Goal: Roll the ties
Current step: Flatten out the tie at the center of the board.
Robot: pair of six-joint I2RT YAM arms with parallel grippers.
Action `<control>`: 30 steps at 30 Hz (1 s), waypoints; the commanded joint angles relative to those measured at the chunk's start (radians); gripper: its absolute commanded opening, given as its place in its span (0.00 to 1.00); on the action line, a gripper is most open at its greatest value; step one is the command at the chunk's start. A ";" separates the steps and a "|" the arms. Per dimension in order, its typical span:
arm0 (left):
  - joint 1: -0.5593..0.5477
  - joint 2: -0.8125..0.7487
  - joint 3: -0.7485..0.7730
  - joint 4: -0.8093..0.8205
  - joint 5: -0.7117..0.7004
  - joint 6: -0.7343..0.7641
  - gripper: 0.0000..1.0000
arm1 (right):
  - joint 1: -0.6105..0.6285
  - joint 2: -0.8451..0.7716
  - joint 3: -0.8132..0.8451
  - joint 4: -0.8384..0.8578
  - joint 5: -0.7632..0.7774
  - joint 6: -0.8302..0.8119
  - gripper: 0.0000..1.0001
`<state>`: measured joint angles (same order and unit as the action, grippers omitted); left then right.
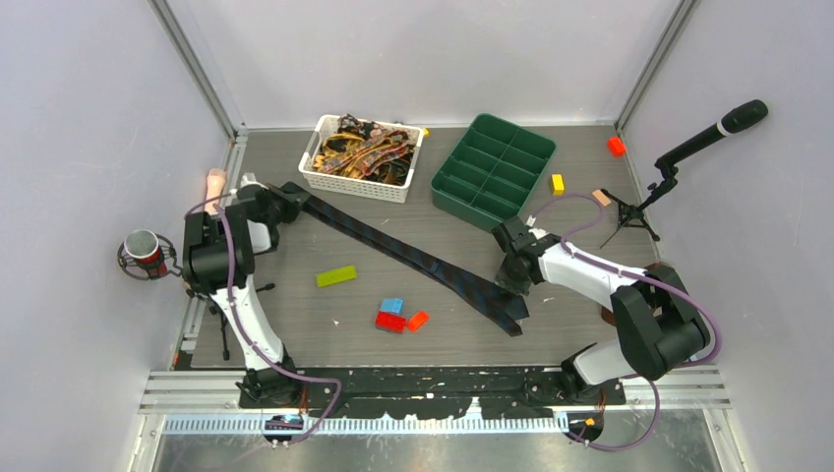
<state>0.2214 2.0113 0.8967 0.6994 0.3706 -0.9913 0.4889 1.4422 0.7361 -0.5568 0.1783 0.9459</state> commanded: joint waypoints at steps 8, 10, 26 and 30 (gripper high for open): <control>0.043 0.021 0.096 0.085 0.032 -0.029 0.00 | -0.007 0.046 -0.051 0.027 0.041 0.013 0.00; 0.050 0.024 0.098 0.084 0.034 -0.033 0.00 | -0.007 0.047 -0.051 0.027 0.043 0.013 0.00; 0.095 0.065 0.198 0.009 0.033 0.001 0.01 | -0.007 0.053 -0.045 0.026 0.040 0.009 0.00; 0.098 0.071 0.200 0.004 0.018 0.010 0.01 | -0.007 0.051 -0.045 0.026 0.040 0.007 0.00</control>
<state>0.3096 2.0712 1.0714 0.7036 0.3935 -1.0092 0.4885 1.4422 0.7357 -0.5564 0.1783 0.9455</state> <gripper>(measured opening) 0.023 0.049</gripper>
